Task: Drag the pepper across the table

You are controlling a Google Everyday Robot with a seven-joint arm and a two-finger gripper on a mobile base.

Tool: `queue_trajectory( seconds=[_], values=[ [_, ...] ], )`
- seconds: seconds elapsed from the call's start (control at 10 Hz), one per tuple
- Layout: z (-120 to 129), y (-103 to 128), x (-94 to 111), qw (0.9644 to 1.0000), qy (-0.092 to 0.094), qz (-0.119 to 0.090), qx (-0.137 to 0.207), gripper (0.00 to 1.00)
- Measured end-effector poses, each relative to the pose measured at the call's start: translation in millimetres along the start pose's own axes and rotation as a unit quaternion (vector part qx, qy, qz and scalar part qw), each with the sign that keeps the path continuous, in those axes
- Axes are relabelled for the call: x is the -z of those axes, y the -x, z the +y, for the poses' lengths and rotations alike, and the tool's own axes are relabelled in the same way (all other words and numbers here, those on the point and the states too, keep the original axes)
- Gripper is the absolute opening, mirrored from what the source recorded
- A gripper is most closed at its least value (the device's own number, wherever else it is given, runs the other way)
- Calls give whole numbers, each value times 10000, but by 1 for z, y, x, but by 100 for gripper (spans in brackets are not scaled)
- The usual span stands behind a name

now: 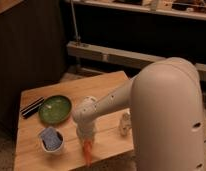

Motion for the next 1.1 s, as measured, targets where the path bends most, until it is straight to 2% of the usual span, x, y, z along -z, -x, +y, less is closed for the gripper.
queue_trajectory(
  seconds=[0.6, 1.1],
  values=[
    [-2, -14, 8, 9998, -145, 96, 27, 2],
    [-9, -35, 7, 9997, -168, 143, 90, 2]
  ],
)
